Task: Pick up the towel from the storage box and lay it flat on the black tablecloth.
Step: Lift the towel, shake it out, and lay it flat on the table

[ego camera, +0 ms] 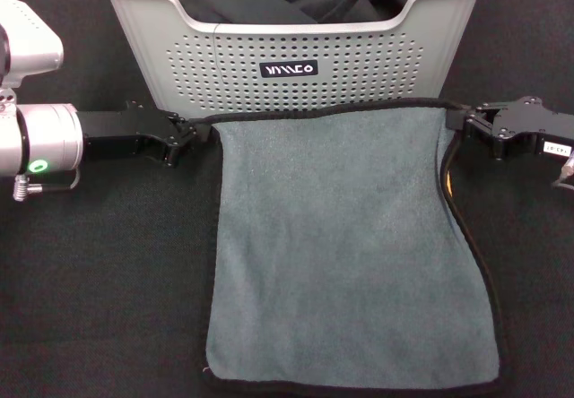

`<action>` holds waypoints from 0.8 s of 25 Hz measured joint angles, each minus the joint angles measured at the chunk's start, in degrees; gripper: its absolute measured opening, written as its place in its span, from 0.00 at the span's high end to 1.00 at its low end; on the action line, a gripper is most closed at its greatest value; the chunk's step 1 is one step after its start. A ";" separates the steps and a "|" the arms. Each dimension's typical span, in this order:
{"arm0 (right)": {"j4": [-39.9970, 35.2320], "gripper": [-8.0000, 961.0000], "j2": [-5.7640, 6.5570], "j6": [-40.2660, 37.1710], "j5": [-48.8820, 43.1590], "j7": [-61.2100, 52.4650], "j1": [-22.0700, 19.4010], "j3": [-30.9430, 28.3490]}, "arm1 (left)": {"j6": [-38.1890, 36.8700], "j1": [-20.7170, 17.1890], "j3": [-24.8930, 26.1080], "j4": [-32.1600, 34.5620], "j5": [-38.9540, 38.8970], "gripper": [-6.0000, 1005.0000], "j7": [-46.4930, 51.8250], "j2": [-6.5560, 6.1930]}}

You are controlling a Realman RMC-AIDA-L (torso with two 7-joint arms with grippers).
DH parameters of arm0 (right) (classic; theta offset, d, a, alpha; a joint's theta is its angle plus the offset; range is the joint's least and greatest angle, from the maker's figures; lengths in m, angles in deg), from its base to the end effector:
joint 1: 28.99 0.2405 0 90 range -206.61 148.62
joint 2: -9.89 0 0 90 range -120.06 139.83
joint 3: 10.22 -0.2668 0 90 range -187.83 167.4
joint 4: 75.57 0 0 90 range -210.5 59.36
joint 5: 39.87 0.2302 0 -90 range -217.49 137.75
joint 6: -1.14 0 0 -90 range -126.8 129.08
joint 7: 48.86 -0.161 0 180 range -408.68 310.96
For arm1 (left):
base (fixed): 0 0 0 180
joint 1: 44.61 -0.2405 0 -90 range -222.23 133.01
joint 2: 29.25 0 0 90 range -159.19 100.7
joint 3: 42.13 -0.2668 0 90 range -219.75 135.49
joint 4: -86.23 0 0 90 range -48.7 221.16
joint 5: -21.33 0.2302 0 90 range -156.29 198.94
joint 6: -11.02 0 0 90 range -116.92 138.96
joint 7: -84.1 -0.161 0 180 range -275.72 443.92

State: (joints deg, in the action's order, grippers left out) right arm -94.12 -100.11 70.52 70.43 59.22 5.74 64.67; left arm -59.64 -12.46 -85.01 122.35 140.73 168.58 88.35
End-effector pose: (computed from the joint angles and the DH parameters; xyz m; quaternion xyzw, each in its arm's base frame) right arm 0.2768 0.4021 -0.0318 -0.9061 0.2554 0.2719 0.1997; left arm -0.3101 0.3954 -0.0200 -0.9261 -0.2712 -0.1318 0.2268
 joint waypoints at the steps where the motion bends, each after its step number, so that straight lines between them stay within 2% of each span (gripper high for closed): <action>1: 0.00 0.92 -0.01 -0.31 -0.03 -0.09 0.01 0.02 | 0.23 0.02 0.00 -0.02 0.07 0.95 0.00 0.05; 20: 0.00 0.91 -0.45 -0.49 -0.62 -1.03 -0.11 -0.25 | 0.36 -0.13 0.00 -0.09 0.14 0.94 -0.03 0.18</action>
State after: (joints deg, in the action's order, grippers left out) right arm -94.12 -100.57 70.03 69.81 58.19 5.63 64.42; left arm -59.28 -12.59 -85.02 122.26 140.87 168.55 88.53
